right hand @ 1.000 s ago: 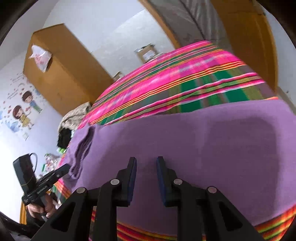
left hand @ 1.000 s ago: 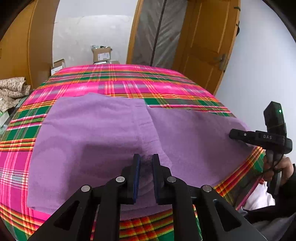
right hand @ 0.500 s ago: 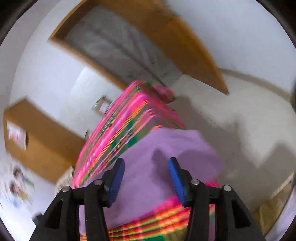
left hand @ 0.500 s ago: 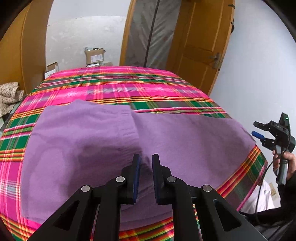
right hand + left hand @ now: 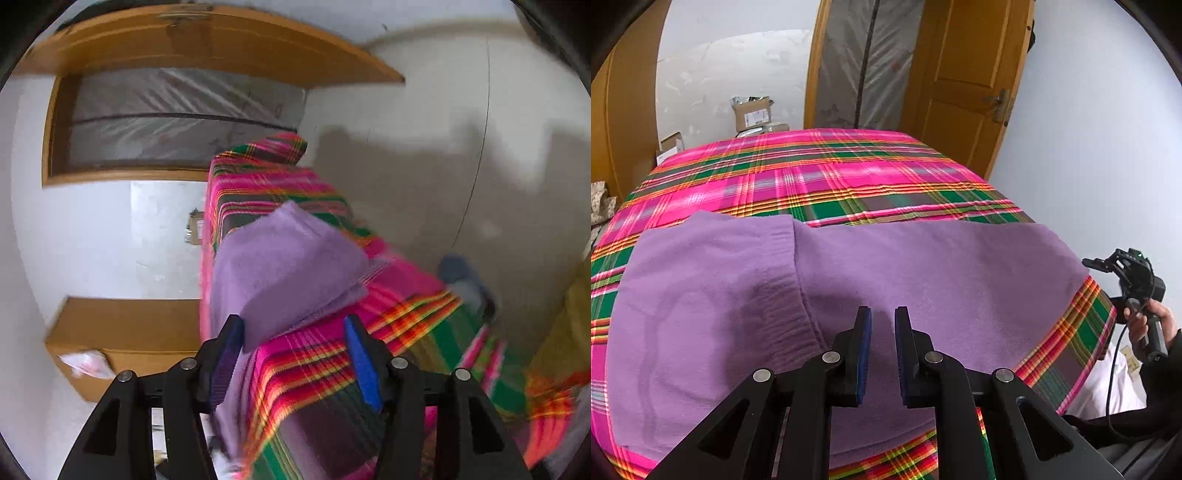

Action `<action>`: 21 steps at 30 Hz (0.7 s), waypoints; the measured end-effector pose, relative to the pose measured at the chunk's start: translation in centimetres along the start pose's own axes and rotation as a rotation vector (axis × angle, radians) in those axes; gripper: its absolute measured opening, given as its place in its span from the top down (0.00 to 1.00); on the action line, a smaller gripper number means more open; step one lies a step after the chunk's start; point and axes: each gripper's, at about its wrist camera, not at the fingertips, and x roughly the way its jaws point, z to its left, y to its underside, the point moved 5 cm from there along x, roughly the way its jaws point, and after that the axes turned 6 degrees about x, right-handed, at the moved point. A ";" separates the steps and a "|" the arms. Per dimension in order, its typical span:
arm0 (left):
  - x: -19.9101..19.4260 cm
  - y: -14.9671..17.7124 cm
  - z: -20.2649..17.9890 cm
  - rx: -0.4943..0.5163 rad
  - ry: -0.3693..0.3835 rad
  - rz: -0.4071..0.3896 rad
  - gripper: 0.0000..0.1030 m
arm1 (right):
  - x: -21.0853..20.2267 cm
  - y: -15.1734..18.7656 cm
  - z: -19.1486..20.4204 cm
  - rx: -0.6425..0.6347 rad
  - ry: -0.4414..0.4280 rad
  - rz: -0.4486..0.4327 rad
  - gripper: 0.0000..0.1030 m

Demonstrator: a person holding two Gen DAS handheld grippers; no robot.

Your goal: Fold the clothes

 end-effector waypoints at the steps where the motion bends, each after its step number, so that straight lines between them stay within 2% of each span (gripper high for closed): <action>1: 0.1 0.0 0.0 -0.001 -0.002 0.002 0.87 | 0.3 -0.1 -0.2 0.016 -0.017 0.008 0.43; 7: 0.5 0.2 0.2 -0.017 -0.016 0.018 0.87 | 1.9 -0.8 -0.2 0.072 -0.079 0.009 0.45; 9: 0.7 0.3 0.4 -0.022 -0.020 0.022 0.87 | 2.4 -1.1 0.1 0.071 -0.093 -0.005 0.55; 12: 0.9 0.4 0.6 -0.031 -0.021 0.026 0.87 | 2.0 -1.1 0.8 0.037 -0.088 -0.041 0.63; 16: 1.2 0.5 0.7 -0.032 -0.017 0.027 0.87 | 1.3 -1.5 1.6 -0.003 -0.082 -0.099 0.71; 21: 1.2 0.5 0.7 -0.033 -0.012 0.026 0.87 | 1.0 -1.5 2.4 -0.049 -0.069 -0.128 0.80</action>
